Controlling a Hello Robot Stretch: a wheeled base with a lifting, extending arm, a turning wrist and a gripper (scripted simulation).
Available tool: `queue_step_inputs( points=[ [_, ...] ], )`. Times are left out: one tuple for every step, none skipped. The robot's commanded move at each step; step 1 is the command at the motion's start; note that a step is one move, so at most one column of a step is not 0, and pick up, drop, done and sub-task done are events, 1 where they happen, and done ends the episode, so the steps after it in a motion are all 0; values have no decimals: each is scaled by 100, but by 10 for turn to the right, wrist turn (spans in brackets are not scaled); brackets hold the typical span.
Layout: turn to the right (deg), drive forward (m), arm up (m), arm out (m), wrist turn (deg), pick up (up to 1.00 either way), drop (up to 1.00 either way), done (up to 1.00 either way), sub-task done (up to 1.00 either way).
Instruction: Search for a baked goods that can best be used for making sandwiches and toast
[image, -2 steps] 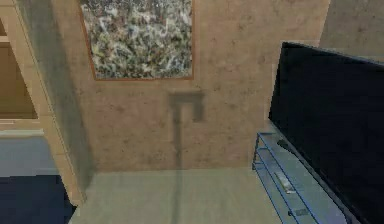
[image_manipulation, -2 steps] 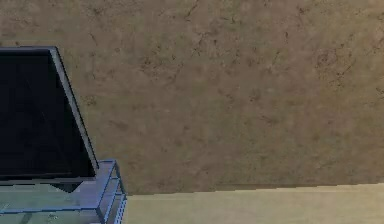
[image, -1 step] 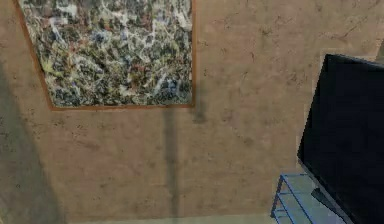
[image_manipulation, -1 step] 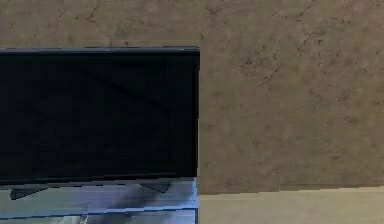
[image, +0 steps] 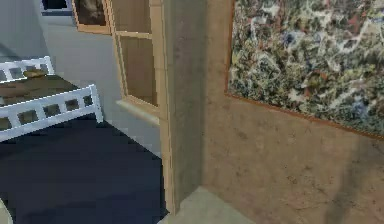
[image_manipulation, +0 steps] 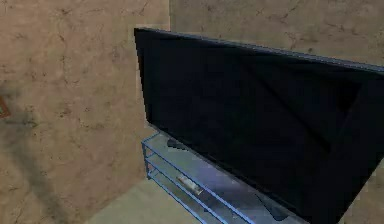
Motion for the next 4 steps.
queue_step_inputs(
  points=[
    [-300,0,0,0,0,0,0,0,0],
    [0,75,0,0,0,0,0,0,0],
    [-150,0,0,0,0,0,0,0,0],
    [0,100,0,0,0,0,0,0,0]
  ],
)
